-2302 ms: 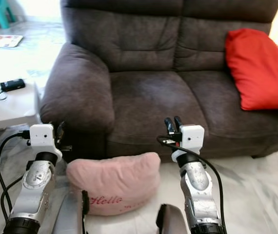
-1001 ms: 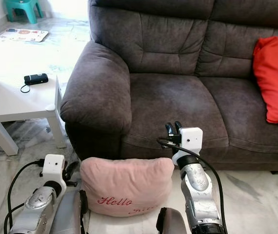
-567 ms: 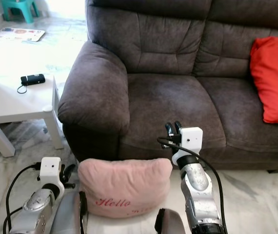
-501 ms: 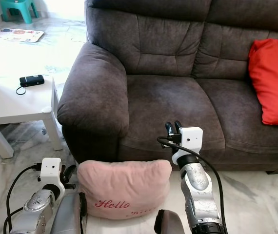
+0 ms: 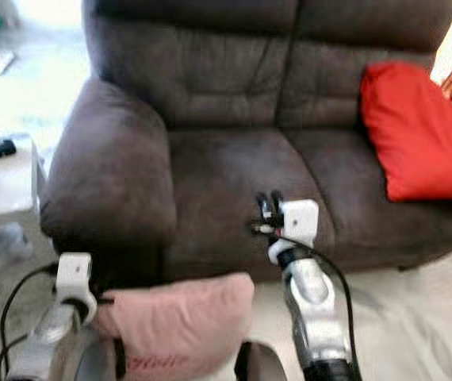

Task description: Move the pillow to the sofa from floor

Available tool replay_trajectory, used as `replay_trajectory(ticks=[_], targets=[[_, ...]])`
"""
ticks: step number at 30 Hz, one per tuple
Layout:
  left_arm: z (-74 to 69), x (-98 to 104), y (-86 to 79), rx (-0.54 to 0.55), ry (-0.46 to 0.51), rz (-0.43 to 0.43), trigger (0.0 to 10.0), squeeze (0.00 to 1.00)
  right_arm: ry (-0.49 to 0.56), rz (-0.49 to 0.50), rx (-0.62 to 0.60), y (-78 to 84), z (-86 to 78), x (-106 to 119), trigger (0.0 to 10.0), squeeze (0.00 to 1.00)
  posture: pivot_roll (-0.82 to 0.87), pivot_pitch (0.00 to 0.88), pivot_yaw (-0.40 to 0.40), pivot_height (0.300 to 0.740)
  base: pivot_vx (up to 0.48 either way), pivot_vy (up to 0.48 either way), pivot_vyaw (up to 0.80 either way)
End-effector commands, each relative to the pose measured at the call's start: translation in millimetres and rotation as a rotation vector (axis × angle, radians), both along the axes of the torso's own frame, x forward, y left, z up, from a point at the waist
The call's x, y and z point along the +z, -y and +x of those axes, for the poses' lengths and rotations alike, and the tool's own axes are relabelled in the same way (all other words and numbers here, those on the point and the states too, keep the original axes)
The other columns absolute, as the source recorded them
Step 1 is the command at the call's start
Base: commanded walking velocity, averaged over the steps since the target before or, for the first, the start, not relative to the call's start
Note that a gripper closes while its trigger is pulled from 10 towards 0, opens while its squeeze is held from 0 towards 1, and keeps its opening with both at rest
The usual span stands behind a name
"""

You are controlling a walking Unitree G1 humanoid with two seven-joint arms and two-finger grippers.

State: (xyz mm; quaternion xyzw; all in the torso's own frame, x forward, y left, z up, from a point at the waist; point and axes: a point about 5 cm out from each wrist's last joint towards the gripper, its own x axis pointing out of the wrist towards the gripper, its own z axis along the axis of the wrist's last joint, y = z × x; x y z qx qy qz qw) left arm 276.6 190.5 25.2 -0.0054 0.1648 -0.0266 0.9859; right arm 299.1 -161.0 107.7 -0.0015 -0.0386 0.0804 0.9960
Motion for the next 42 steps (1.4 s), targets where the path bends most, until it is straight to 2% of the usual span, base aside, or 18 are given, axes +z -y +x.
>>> replay_trajectory(ticks=[1,4,7,9,17,18,20,34,42], targets=[[-6.4,-10,4.4,-0.022,-0.051,-0.013,10.0,0.0,-0.018,0.003,-0.015,3.3,-1.4,-3,10.0,0.0,0.09,0.0,-0.132,0.54,0.0,0.0,0.0],[-12.8,-23,3.8,-0.036,-0.14,-0.013,10.0,0.0,-0.021,0.007,-0.014,3.7,-3.3,-4,10.0,0.0,0.08,0.0,-0.132,0.54,0.0,0.0,0.0],[-14.7,-27,2.2,-0.029,-0.164,-0.02,10.0,0.0,-0.02,0.008,-0.015,3.8,-3.5,-4,10.0,0.0,0.08,0.0,-0.133,0.54,0.0,0.0,0.0],[-18.1,-36,-5.4,0.013,-0.234,-0.015,10.0,0.0,-0.018,0.006,-0.013,4.6,-4.2,-3,10.0,0.0,0.08,0.0,-0.135,0.54,0.0,0.0,0.0],[-18.2,-43,-12.9,0.072,-0.28,-0.062,10.0,0.0,-0.013,-0.001,-0.01,7.3,-5.9,0,10.0,0.0,0.06,0.0,-0.142,0.54,0.0,0.0,0.0],[-17.8,-44,-13.4,0.074,-0.285,-0.064,10.0,0.44,-0.01,-0.001,-0.01,7.9,-6.2,1,10.0,0.0,0.06,0.0,-0.145,0.54,0.0,0.0,0.0],[-16.7,-45,-14.8,0.073,-0.297,-0.053,10.0,1.0,-0.007,-0.003,-0.01,8.8,-6.8,2,10.0,0.0,0.05,0.0,-0.146,0.54,0.0,0.0,0.0],[-8.3,-43,-15.8,0.098,-0.288,-0.038,10.0,1.0,0.002,-0.011,0.014,8.8,-6.3,9,10.0,0.0,0.04,0.0,-0.166,0.54,0.0,0.0,0.0],[-6.2,-43,-19.9,0.132,-0.295,0.007,10.0,1.0,0.03,0.003,0.021,11.0,-6.8,17,10.0,0.0,0.02,0.0,-0.178,0.54,0.0,0.0,0.0]])
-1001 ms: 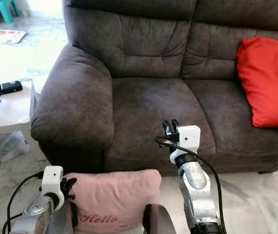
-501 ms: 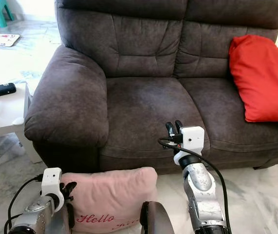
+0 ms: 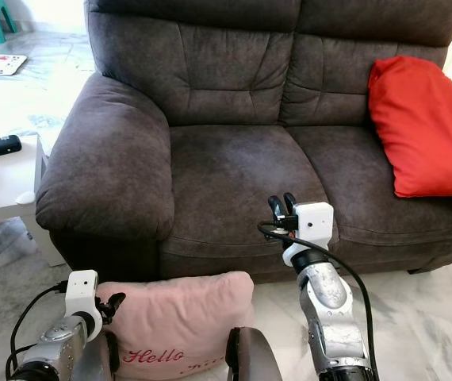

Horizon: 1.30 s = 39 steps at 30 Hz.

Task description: Move the pillow to the sofa from floor

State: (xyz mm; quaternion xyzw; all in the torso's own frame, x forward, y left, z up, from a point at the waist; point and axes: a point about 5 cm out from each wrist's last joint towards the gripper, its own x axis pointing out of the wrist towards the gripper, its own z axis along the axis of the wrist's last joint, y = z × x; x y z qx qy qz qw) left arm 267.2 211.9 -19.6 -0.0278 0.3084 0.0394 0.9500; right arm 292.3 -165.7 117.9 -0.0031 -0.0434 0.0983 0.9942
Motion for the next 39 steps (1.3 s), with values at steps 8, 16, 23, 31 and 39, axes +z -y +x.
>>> replay_trajectory(ticks=[8,16,23,31,39], targets=[[6.8,7,-6.6,0.086,0.046,0.051,10.0,0.0,0.023,0.024,0.0,5.8,-1.2,11,10.0,0.0,0.03,0.0,-0.204,0.54,0.0,0.0,0.0],[6.0,5,-4.8,0.111,0.054,0.028,10.0,0.0,0.027,0.021,0.016,8.1,-6.0,17,10.0,0.0,0.0,0.0,-0.226,0.54,0.0,0.0,0.0],[3.2,4,-5.4,0.136,0.066,0.023,10.0,0.0,0.012,0.018,0.042,4.4,-9.1,17,10.0,0.0,0.01,0.018,-0.246,0.54,0.0,0.0,0.0],[-2.5,-2,-6.7,0.138,0.04,0.033,10.0,0.0,-0.001,0.009,0.042,7.1,-11.2,19,10.0,0.0,-0.02,0.034,-0.257,0.54,0.0,0.0,0.0],[3.1,5,-11.5,0.144,0.073,0.076,10.0,0.0,-0.024,0.052,0.023,12.1,-9.8,18,10.0,0.0,0.01,0.059,-0.27,0.54,0.0,0.0,0.0]])
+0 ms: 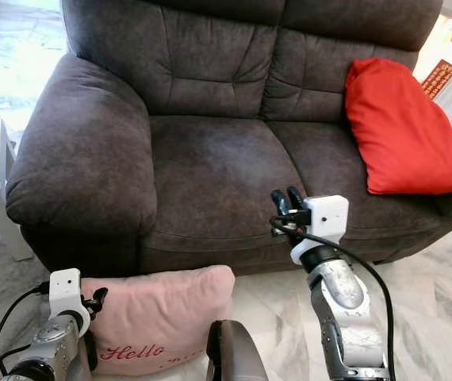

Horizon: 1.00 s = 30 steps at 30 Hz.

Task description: Move the pillow to the sofa from floor

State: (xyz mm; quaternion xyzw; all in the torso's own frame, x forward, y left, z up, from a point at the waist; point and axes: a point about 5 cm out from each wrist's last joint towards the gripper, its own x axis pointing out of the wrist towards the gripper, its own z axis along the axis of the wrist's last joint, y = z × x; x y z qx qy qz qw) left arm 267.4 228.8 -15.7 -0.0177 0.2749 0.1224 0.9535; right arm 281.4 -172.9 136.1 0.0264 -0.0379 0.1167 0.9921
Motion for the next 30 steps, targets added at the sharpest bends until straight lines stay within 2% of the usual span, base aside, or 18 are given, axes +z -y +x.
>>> replay_trajectory(ticks=[1,9,13,19,30], targets=[[3.6,2,5.3,-0.006,0.023,0.006,10.0,0.0,-0.011,-0.001,-0.016,3.9,2.0,-1,10.0,0.0,0.01,0.061,-0.271,0.54,0.0,0.0,0.0],[11.2,15,7.4,-0.02,0.121,0.073,10.0,0.0,-0.035,0.024,-0.025,-2.1,3.1,-6,10.0,0.0,0.02,0.067,-0.247,0.54,0.0,0.0,0.0],[15.4,27,14.4,-0.047,0.216,0.101,10.0,0.0,-0.027,0.048,-0.043,-3.0,1.8,-5,10.0,0.0,0.02,0.062,-0.226,0.532,0.0,0.0,0.0],[12.0,29,14.3,-0.047,0.24,0.118,10.0,0.0,-0.017,0.06,-0.036,-7.0,2.4,-7,10.0,0.0,0.03,0.054,-0.211,0.502,0.0,0.0,0.0],[9.1,30,8.3,-0.03,0.229,0.134,10.0,0.0,-0.028,0.046,-0.02,-10.0,-0.6,-11,10.0,0.0,0.04,0.061,-0.204,0.502,0.0,0.0,0.0]])
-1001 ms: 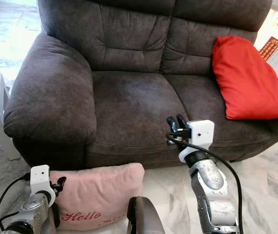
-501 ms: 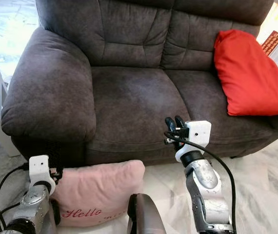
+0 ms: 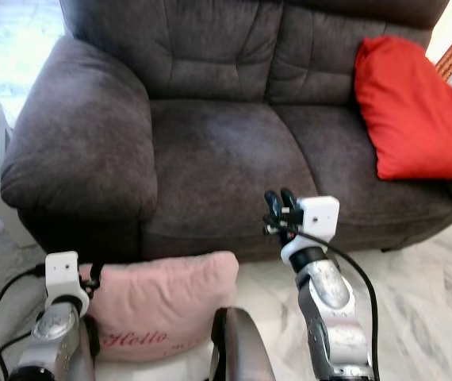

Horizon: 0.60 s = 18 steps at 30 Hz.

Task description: Move the pillow to the sofa from floor

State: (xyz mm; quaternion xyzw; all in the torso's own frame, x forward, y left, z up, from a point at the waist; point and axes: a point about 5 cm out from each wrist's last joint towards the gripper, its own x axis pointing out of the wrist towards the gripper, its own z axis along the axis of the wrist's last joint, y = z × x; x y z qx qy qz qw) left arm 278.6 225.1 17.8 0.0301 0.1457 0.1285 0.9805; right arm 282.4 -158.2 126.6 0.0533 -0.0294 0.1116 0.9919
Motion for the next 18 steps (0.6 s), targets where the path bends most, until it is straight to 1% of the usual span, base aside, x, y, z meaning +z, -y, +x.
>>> replay_trajectory(ticks=[1,4,5,7,8,9,12,14,18], targets=[[-1.9,-3,4.1,-0.01,-0.024,0.009,10.0,0.0,-0.005,-0.006,-0.011,4.6,-1.9,-1,10.0,0.0,0.04,0.062,-0.205,0.502,0.0,0.0,0.0],[-1.7,-3,3.4,-0.007,-0.027,0.001,10.0,0.0,-0.005,-0.008,-0.005,4.4,-2.3,-1,10.0,0.0,0.04,0.065,-0.208,0.502,0.0,0.0,0.0],[-0.6,-3,1.4,-0.001,-0.03,-0.035,10.0,0.0,-0.004,-0.009,-0.001,4.7,-3.0,0,10.0,0.0,0.03,0.069,-0.211,0.502,0.0,0.0,0.0],[0.4,-4,0.8,-0.008,-0.037,-0.05,10.0,0.0,-0.003,-0.01,0.001,4.8,-3.3,0,10.0,0.0,0.03,0.071,-0.212,0.502,0.0,0.0,0.0],[1.5,-4,0.6,-0.021,-0.049,-0.066,10.0,0.0,-0.003,-0.011,0.003,5.1,-3.6,1,10.0,0.0,0.03,0.074,-0.213,0.502,0.0,0.0,0.0],[3.6,-5,1.0,-0.061,-0.068,-0.074,10.0,0.0,0.001,-0.011,0.008,5.7,-4.4,3,10.0,0.0,0.02,0.079,-0.218,0.502,0.0,0.0,0.0],[4.5,-6,-0.7,-0.075,-0.094,-0.065,10.0,0.0,0.007,-0.012,0.013,6.7,-4.9,7,10.0,0.0,0.01,0.089,-0.226,0.502,0.0,0.0,0.0],[5.5,-6,-6.1,-0.063,-0.102,-0.056,10.0,0.0,0.018,-0.005,0.019,8.0,-5.4,13,10.0,0.0,0.0,0.101,-0.236,0.502,0.0,0.0,0.0],[5.8,-6,-9.7,-0.057,-0.111,-0.048,10.0,0.0,0.023,-0.002,0.029,9.0,-6.5,17,10.0,0.0,-0.01,0.123,-0.254,0.502,0.0,0.0,0.0]])
